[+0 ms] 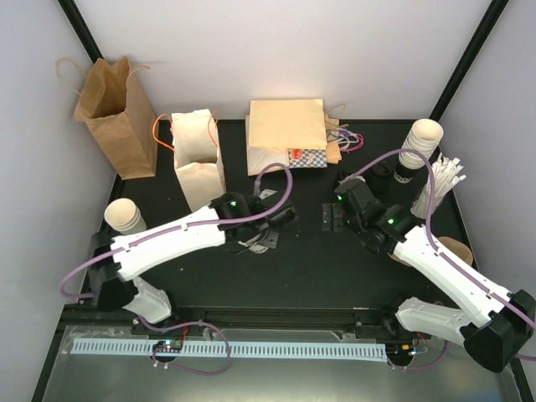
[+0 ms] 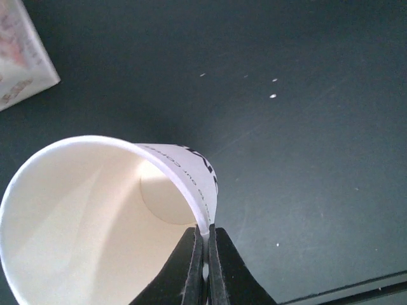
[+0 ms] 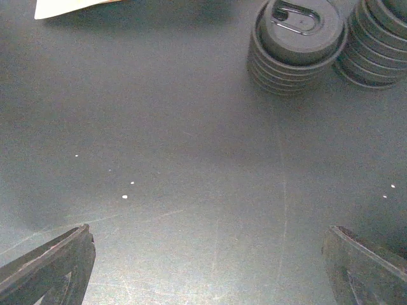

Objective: Pack the takeout coffee

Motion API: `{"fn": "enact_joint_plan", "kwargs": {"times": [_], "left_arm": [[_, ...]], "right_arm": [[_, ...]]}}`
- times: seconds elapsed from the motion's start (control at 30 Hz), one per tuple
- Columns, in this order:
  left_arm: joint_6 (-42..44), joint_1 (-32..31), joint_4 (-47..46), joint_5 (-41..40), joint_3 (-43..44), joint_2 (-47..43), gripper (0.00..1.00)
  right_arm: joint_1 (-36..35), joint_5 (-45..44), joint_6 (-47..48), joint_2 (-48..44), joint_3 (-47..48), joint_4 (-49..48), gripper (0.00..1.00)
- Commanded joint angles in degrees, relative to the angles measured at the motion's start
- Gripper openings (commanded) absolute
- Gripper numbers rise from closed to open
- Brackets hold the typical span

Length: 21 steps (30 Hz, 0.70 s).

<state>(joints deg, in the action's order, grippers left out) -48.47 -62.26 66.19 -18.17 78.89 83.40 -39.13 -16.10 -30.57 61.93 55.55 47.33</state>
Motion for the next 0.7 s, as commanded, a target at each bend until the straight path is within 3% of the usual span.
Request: {"fn": "enact_joint_plan", "kwargs": {"times": [0.0, 0.17, 0.67], "left_arm": [[8.4, -0.84, -2.34, -0.31, 6.78, 6.78, 0.02], [12.25, -0.85, 2.51, 0.55, 14.57, 15.87, 0.02], [15.64, -0.85, 0.96, 7.03, 17.17, 22.77, 0.08]], "right_arm": [[1.66, -0.94, -1.41, -1.41, -0.74, 1.88, 1.0], [4.09, -1.94, -3.13, -1.97, -1.2, 3.1, 1.0], [6.34, -1.16, -2.62, -3.76, -1.94, 3.65, 1.0]]}}
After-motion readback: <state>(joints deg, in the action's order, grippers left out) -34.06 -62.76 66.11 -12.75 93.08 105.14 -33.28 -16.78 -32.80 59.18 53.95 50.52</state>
